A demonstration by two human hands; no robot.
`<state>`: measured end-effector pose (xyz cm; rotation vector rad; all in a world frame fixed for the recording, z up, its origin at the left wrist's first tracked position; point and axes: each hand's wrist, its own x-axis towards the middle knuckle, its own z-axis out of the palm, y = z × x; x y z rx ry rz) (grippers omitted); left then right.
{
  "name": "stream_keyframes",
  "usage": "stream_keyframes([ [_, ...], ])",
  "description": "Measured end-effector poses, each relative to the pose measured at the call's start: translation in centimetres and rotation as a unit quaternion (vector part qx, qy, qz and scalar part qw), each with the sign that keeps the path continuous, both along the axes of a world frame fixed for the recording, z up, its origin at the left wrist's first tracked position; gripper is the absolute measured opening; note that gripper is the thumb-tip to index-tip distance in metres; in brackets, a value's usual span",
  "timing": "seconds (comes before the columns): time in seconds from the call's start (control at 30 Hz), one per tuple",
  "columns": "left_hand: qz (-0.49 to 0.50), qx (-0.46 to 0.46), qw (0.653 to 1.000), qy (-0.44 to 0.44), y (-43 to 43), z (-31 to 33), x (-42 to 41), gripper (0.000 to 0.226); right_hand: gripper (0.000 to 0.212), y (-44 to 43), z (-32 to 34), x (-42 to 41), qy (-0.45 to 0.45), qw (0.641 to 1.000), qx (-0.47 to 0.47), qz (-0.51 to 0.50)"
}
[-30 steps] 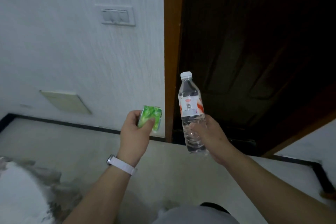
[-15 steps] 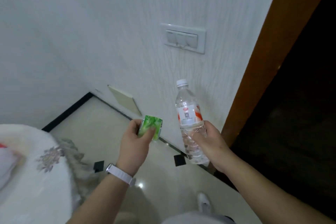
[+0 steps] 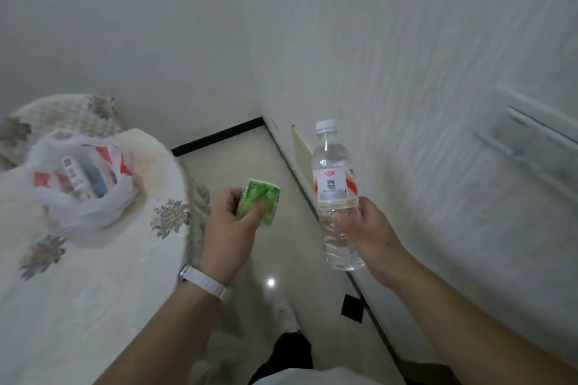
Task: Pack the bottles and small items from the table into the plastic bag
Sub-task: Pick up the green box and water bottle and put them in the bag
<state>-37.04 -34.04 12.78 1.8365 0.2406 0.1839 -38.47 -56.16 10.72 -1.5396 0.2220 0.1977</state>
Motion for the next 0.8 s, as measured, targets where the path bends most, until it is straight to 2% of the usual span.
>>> stream_keyframes([
  [0.07, 0.031, -0.007, 0.999, 0.0, 2.0, -0.9, 2.5, 0.012, 0.038, 1.9, -0.4, 3.5, 0.003, 1.0, -0.008, 0.025],
  [0.17, 0.06, -0.028, 0.998, 0.013, 5.3, -2.3, 6.6, 0.011, 0.022, 5.1, -0.7, 9.0, 0.003, 0.999, -0.025, 0.048],
  [0.3, 0.099, -0.043, 0.994, 0.017, 10.4, -3.6, 12.8, 0.013, 0.019, 9.8, 0.0, 16.5, 0.005, 0.995, -0.059, 0.081],
  [0.47, 0.141, -0.048, 0.989, 0.013, 17.4, -3.2, 19.2, 0.012, 0.023, 16.7, 0.8, 25.0, 0.002, 0.991, -0.066, 0.114],
  [0.6, 0.191, -0.054, 0.98, 0.005, 22.4, -2.8, 22.0, 0.011, 0.038, 21.9, 0.7, 29.5, 0.001, 0.984, -0.062, 0.166],
  [0.73, 0.243, -0.068, 0.967, 0.015, 26.2, -3.6, 23.1, 0.012, 0.033, 26.4, 0.2, 33.5, -0.003, 0.968, -0.087, 0.236],
  [0.8, 0.285, -0.081, 0.955, 0.024, 27.6, -4.0, 23.6, 0.011, 0.037, 28.5, -0.2, 35.7, -0.002, 0.962, -0.084, 0.261],
])
